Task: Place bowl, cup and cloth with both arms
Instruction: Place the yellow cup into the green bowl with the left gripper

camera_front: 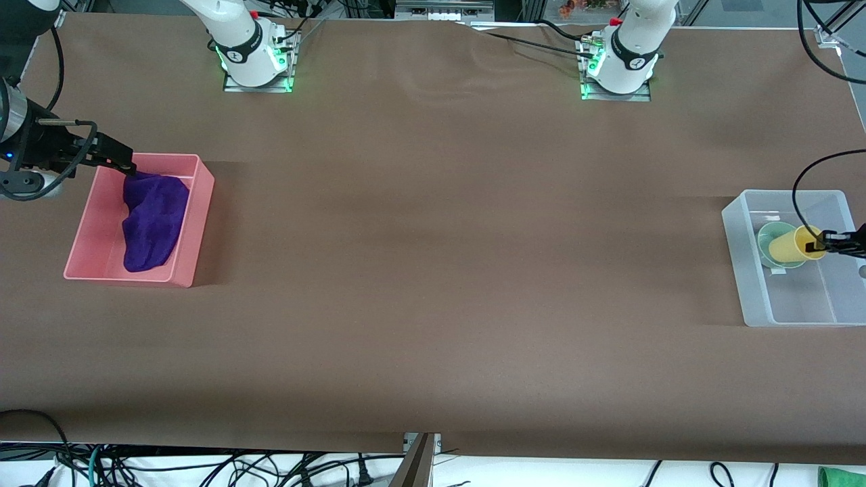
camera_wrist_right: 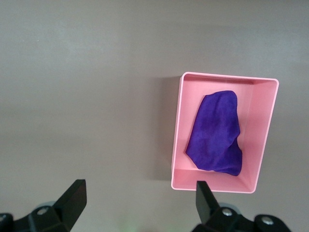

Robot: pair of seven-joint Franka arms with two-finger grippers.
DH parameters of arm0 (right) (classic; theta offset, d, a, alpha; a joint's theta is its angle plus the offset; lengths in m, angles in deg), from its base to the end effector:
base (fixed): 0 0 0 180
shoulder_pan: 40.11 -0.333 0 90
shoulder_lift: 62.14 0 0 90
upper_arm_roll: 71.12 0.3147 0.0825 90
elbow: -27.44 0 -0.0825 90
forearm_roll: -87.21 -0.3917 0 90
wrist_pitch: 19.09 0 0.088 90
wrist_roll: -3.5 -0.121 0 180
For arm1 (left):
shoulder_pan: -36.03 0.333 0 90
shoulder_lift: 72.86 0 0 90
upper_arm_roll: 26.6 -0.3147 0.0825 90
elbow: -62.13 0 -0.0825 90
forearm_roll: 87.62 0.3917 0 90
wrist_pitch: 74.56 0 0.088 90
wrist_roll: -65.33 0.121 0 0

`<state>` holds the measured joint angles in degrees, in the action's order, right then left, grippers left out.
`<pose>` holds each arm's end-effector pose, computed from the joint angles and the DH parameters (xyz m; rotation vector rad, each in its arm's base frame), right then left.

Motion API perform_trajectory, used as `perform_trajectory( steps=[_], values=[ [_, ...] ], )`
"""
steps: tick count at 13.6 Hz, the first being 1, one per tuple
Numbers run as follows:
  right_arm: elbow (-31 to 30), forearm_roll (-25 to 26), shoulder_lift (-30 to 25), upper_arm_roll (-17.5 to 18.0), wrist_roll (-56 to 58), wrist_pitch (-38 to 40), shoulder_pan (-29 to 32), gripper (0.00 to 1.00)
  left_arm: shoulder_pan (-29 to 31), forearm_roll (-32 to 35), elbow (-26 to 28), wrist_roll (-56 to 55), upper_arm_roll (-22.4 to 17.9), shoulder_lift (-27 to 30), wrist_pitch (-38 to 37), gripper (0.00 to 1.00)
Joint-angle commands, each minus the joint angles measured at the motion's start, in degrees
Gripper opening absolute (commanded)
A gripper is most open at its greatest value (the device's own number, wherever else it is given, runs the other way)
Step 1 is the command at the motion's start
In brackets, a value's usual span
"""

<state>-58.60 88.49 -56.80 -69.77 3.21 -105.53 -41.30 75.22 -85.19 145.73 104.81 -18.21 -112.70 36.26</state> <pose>0.5818 0.0224 0.5836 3.1159 0.0605 -0.1336 0.5893 0.3727 0.2413 2.9556 -0.2180 -0.2085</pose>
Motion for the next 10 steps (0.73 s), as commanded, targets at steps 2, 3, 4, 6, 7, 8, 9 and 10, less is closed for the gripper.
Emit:
perform_trajectory(
  steps=[2,3,4,6,7,8,9,10],
  values=[
    [0.8,-0.6,0.4,0.2,-0.9,0.4,0.0,1.0,0.1,1.5,-0.5,1.6,0.8,0.3,-0.2,0.75],
    [0.8,-0.6,0.4,0.2,-0.9,0.4,0.0,1.0,0.1,1.0,-0.5,1.2,1.1,0.5,-0.4,1.0],
    [0.8,-0.6,0.4,0.2,-0.9,0.3,0.0,1.0,0.0,1.0,-0.5,1.0,1.5,1.7,-0.7,1.0],
    [0.8,-0.6,0.4,0.2,-0.9,0.4,0.0,1.0,-0.3,1.6,-1.1,1.3,2.9,4.9,-2.9,1.0],
    [0.8,-0.6,0.4,0.2,-0.9,0.4,0.0,1.0,-0.8,1.5,-1.7,1.1,3.5,6.9,-4.2,1.0],
    [0.8,-0.6,0.4,0.2,-0.8,0.3,0.0,1.0,-1.9,1.4,-1.7,0.8,4.3,9.2,-5.9,1.0],
    [0.8,-0.5,0.4,0.2,-0.8,0.3,0.0,1.0,-3.0,0.8,-1.7,-0.3,5.7,11.9,-7.9,1.0],
    [0.8,-0.6,0.4,0.2,-0.8,0.3,0.0,1.0,-3.3,0.8,-1.7,-2.4,7.8,14.2,-10.1,1.0]
  ],
)
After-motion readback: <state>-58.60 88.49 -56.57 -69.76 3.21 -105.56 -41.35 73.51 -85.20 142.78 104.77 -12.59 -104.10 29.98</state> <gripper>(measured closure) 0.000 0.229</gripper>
